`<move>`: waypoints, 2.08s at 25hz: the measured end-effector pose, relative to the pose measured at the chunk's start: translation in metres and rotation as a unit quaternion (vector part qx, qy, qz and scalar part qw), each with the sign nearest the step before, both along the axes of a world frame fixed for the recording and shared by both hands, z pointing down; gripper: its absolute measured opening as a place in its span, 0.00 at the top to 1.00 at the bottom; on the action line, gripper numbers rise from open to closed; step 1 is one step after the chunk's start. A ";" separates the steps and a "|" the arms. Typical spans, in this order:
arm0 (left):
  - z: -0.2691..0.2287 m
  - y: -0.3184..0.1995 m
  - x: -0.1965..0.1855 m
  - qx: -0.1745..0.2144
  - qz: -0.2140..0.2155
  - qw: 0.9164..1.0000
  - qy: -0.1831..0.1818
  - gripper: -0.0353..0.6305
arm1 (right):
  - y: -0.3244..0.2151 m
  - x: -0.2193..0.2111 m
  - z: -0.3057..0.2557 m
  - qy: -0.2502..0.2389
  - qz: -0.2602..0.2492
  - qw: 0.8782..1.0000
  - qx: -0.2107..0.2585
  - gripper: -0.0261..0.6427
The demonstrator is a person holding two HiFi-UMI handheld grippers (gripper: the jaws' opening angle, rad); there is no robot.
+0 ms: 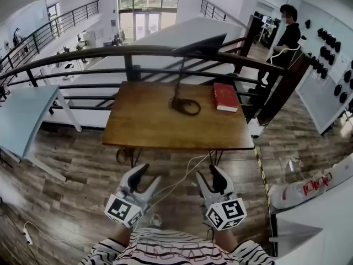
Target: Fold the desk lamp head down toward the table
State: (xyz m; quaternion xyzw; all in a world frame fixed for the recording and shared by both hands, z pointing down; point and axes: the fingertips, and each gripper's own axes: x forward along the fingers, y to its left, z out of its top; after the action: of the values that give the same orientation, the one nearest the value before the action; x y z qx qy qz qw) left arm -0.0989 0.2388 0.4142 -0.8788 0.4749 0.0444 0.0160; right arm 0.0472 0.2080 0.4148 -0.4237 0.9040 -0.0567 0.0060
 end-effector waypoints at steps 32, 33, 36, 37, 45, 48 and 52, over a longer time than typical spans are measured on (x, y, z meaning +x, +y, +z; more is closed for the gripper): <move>-0.001 -0.228 -0.035 -0.006 0.014 1.000 0.004 0.65 | -0.231 -0.017 -0.019 0.002 0.036 0.999 0.028 0.67; -0.002 -0.236 -0.031 -0.005 0.012 1.000 0.003 0.65 | -0.239 -0.012 -0.021 0.001 0.035 0.999 0.030 0.67; -0.005 -0.259 -0.017 0.000 0.004 1.000 0.002 0.65 | -0.263 0.002 -0.028 0.003 0.027 0.999 0.040 0.67; -0.006 -0.266 -0.012 0.002 0.000 1.000 0.002 0.65 | -0.270 0.006 -0.030 0.004 0.023 0.999 0.045 0.67; -0.003 -0.312 0.031 0.008 -0.028 1.000 0.004 0.65 | -0.322 0.048 -0.041 0.013 -0.006 0.998 0.068 0.67; 0.005 -0.318 0.043 0.001 -0.040 0.999 0.003 0.65 | -0.333 0.061 -0.040 0.014 -0.016 0.997 0.070 0.67; 0.010 -0.328 0.051 -0.009 -0.049 0.999 -0.002 0.65 | -0.345 0.073 -0.037 0.009 -0.020 0.997 0.068 0.67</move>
State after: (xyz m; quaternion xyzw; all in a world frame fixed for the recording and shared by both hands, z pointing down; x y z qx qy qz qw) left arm -0.0474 -0.0891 0.4247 -0.8544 0.5181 0.0380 0.0115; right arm 0.1198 -0.1366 0.3781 -0.4045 0.9142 0.0088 0.0252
